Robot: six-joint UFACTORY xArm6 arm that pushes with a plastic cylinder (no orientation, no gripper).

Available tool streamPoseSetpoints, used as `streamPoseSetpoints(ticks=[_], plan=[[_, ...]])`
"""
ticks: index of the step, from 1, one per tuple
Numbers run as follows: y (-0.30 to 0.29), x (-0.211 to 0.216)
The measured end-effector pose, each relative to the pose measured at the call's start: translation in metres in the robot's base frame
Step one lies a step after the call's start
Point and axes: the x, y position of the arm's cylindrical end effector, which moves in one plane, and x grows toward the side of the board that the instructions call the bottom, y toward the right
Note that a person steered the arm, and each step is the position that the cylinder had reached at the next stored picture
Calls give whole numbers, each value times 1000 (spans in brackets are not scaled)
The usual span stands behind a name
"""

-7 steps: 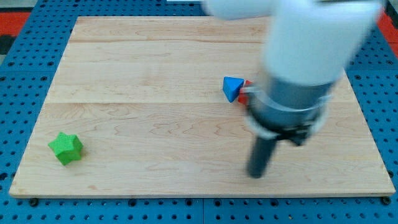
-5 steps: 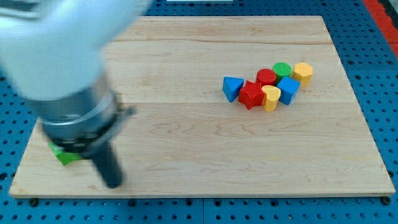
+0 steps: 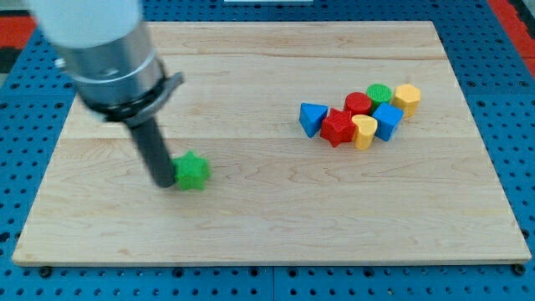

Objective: Put the green star at the top center

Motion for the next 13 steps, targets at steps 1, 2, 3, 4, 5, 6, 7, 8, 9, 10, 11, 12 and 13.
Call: streamPoseSetpoints(ticks=[1, 2, 3, 4, 5, 6, 7, 8, 9, 10, 11, 12, 13], plan=[[52, 0], [76, 34], [92, 51], [97, -8], [86, -77], [80, -92], [76, -30], [20, -60], [84, -116], [136, -136], [164, -152], [101, -185], [102, -158]])
